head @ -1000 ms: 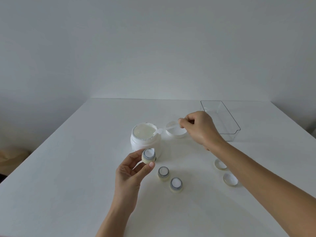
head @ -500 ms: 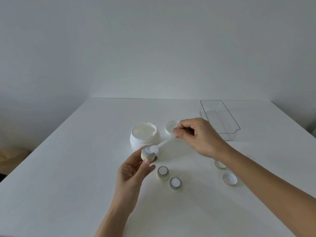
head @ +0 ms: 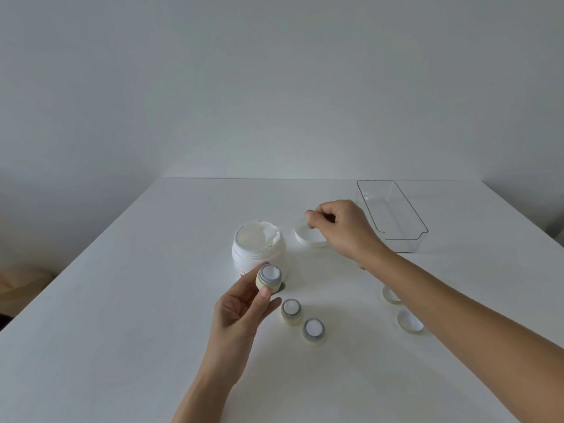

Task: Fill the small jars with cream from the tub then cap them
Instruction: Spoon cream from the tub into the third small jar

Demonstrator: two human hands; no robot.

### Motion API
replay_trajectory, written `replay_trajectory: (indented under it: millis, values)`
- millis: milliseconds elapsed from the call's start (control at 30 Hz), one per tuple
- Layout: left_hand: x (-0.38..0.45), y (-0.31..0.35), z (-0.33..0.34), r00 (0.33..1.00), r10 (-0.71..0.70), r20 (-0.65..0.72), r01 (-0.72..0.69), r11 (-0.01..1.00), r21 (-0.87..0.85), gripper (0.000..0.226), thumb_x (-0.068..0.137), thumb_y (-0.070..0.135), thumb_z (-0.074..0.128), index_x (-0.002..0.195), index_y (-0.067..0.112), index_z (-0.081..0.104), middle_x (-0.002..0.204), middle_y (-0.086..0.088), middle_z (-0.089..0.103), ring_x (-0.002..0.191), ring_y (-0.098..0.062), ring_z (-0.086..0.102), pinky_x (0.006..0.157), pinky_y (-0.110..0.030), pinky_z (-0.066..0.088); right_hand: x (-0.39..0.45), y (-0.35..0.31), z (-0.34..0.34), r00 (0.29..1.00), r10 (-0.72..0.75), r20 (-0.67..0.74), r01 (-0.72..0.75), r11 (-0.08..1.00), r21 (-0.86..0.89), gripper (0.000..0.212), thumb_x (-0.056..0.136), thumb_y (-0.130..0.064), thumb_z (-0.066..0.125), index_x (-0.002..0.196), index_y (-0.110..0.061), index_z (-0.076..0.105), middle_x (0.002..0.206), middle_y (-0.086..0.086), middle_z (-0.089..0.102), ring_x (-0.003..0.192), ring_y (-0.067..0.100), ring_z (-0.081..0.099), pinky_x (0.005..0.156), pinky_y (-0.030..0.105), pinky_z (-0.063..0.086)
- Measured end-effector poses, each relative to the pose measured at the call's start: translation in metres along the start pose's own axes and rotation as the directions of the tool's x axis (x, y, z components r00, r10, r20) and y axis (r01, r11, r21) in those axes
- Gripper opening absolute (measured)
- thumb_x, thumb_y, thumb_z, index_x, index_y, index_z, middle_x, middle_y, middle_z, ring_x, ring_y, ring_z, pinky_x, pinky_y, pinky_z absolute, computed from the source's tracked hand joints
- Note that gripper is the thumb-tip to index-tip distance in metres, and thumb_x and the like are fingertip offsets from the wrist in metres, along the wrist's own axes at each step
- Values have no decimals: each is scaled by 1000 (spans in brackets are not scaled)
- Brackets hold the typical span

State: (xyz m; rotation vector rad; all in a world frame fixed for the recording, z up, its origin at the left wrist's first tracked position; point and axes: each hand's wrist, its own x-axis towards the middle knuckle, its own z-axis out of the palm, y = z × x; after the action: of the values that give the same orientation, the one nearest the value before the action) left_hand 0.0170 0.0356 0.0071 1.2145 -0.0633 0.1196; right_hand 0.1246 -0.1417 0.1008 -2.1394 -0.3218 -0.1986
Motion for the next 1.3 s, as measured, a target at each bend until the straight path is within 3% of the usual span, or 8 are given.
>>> replay_trajectory:
  millis: [200, 367, 500, 633, 767, 967, 1100, 1300]
  values:
    - [0, 4, 3, 999, 36, 8, -36, 999, -5, 44, 76, 26, 74, 120, 22, 70, 123, -5, 72, 117, -18, 65, 86, -25, 54, 1, 6, 3, 992, 126, 25, -125, 990, -60, 34, 85, -16, 58, 74, 16, 55, 36, -8, 22, 31, 11, 21, 31, 14, 16]
    - [0, 3, 2, 999, 45, -3, -45, 999, -6, 46, 76, 27, 74, 121, 21, 69, 123, -5, 71, 118, -19, 65, 88, -26, 54, -7, 8, -15, 993, 115, 17, -114, 990, -80, 32, 89, -19, 58, 70, 6, 62, 31, -9, 31, 28, 9, 26, 31, 11, 18]
    - [0, 2, 1, 999, 38, -22, -39, 999, -14, 45, 75, 28, 74, 120, 22, 70, 123, -5, 71, 118, -20, 64, 88, -26, 55, -17, 5, -25, 998, 58, -12, -58, 998, -8, 31, 91, -22, 59, 67, -3, 65, 32, -10, 31, 31, 7, 27, 35, 9, 22]
    - [2, 0, 0, 998, 44, -39, -44, 999, -10, 45, 76, 22, 76, 120, 20, 70, 123, -7, 72, 119, -22, 64, 96, -30, 53, -36, -7, -20, 996, -50, 67, 46, 997, 64, 32, 91, -25, 60, 62, -12, 64, 36, -12, 35, 36, 5, 28, 40, 8, 24]
    - [2, -2, -2, 998, 46, -40, -47, 999, -15, 42, 79, 8, 71, 120, 16, 70, 121, -12, 72, 117, -25, 65, 102, -36, 50, -46, -15, -7, 985, -149, 90, 150, 989, -1, 33, 91, -25, 62, 63, -9, 62, 40, -9, 38, 40, 7, 35, 44, 10, 29]
    - [2, -4, -4, 998, 49, -38, -50, 999, -20, 44, 81, 3, 72, 124, 10, 66, 125, -13, 70, 122, -29, 61, 106, -36, 47, -42, -11, -10, 990, -136, 36, 138, 988, -68, 36, 91, -22, 61, 67, 6, 58, 41, -6, 36, 43, 7, 37, 46, 13, 31]
    - [3, -3, -4, 998, 56, -43, -56, 998, -10, 44, 80, 10, 74, 123, 12, 67, 124, -12, 70, 122, -27, 62, 105, -39, 47, -42, -4, -17, 993, -116, -6, 115, 990, -82, 36, 90, -23, 61, 67, 5, 59, 44, -7, 31, 42, 8, 32, 43, 14, 27]
    - [1, 2, 0, 998, 52, -23, -53, 998, -23, 44, 79, 27, 73, 122, 17, 69, 122, -8, 72, 119, -21, 64, 93, -26, 53, -42, -2, -21, 984, -161, 69, 161, 987, 12, 28, 92, -21, 60, 65, -14, 62, 44, -12, 41, 42, 5, 34, 44, 9, 28]
